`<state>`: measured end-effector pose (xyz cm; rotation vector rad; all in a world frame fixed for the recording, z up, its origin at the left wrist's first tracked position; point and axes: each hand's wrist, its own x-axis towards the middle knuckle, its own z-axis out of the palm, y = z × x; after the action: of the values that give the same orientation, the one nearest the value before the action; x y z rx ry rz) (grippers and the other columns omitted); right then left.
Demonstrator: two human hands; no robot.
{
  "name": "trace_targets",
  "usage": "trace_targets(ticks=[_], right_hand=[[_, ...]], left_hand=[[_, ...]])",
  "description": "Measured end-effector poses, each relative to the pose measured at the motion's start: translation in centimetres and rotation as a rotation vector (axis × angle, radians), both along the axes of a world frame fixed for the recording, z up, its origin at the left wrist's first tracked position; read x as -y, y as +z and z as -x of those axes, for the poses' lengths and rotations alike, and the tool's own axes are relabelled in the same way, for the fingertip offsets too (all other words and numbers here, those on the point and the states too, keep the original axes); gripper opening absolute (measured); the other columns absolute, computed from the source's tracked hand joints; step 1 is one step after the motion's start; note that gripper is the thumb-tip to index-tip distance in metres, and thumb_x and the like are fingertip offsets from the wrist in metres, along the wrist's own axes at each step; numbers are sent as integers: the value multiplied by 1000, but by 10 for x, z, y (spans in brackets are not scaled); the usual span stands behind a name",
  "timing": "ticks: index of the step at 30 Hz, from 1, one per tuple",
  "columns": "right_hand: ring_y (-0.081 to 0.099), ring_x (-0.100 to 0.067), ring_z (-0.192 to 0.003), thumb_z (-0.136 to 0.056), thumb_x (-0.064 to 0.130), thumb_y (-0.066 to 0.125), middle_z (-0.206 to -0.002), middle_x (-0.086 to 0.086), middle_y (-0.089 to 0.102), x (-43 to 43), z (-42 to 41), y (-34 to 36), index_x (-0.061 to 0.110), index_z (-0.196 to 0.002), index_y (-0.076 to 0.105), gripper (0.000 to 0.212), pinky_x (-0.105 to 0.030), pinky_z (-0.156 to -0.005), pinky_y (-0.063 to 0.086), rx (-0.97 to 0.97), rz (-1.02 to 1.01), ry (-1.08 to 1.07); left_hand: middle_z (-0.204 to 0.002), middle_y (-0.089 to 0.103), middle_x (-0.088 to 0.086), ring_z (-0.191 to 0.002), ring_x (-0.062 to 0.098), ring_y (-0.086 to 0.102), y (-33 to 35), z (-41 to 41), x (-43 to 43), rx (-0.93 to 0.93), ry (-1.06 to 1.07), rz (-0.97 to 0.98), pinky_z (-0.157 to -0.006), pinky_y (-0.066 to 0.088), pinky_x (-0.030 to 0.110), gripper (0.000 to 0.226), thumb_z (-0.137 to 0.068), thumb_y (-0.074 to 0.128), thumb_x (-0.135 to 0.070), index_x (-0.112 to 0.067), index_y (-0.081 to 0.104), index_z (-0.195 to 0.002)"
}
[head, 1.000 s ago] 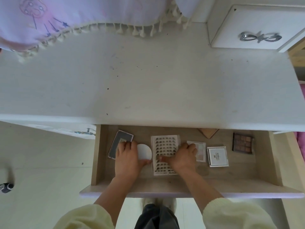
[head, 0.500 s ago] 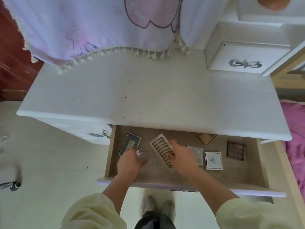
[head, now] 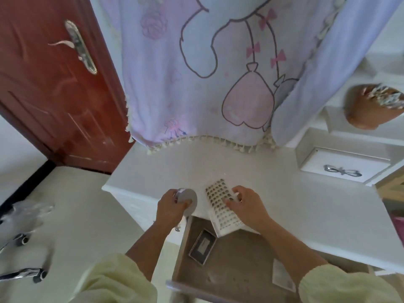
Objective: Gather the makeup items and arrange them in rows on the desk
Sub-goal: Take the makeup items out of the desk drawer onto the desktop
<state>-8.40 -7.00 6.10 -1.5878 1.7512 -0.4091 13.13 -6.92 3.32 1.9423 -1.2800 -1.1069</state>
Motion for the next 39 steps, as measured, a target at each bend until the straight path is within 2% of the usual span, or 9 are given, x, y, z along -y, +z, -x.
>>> trace_targets(ticks=[7,11,16,20,27,31,34,36,39], right_hand=[[58,-5,-62,-91,24,67,-88,-2,59,99,-73,-30,4,-126,54,43,-12,-46,39,349,-123,-269],[51,5,-38,-89,19,70,-73,1,59,151,-112,-52,4,-111,61,28,-11,-39,36,519,-168,-436],[70,-13,-70,-91,20,66,-88,-3,74,193,-152,-64,13,-98,67,10,-18,-51,47,645,-204,-546],[72,-19,-78,-90,23,67,-87,-2,75,219,-165,-73,14,-99,67,13,-31,-66,56,628,-215,-595],[71,-22,-82,-93,25,64,-89,-6,73,259,-176,-80,11,-93,68,15,-32,-73,57,568,-201,-614],[70,-26,-86,-91,32,65,-90,-8,72,279,-182,-89,9,-91,65,23,-43,-83,57,503,-189,-672],[67,-19,-75,-92,38,61,-84,-5,69,289,-185,-91,9,-88,60,29,-34,-68,56,371,-157,-640],[59,-11,-65,-95,43,54,-77,0,63,293,-187,-87,12,-83,53,34,-24,-54,42,177,-147,-523],[59,-19,-72,-95,55,43,-81,-2,62,297,-189,-88,13,-85,50,44,-29,-59,40,-67,-162,-378]], left_hand=[[-106,60,8,-93,26,57,-4,-81,108,-96,26,25,-76,49,37,43,-86,70,-18,-7,55,-125],[-94,62,5,-87,23,57,-16,-129,166,-198,58,-7,-75,51,36,23,-85,72,-19,-16,61,-105],[-103,62,0,-98,22,59,-35,-166,224,-339,88,-89,-81,54,35,31,-86,71,-17,-13,58,-115],[-116,58,6,-106,24,58,-44,-170,262,-387,85,-117,-80,54,34,41,-89,68,-16,-7,53,-126],[-126,50,4,-114,25,55,-50,-172,324,-370,44,-87,-96,51,43,50,-89,67,-19,-12,47,-135],[-120,52,6,-112,26,54,-56,-176,347,-312,43,-84,-96,50,43,37,-89,68,-22,-19,52,-122],[-113,58,7,-106,25,57,-60,-179,353,-205,36,-35,-94,50,39,40,-90,66,-25,-11,54,-125],[-116,61,8,-107,25,57,-60,-180,356,-139,16,-4,-95,48,38,44,-91,64,-27,-9,53,-130],[-115,61,10,-107,27,58,-59,-180,358,-35,-32,49,-94,48,38,43,-92,63,-27,-7,55,-129]])
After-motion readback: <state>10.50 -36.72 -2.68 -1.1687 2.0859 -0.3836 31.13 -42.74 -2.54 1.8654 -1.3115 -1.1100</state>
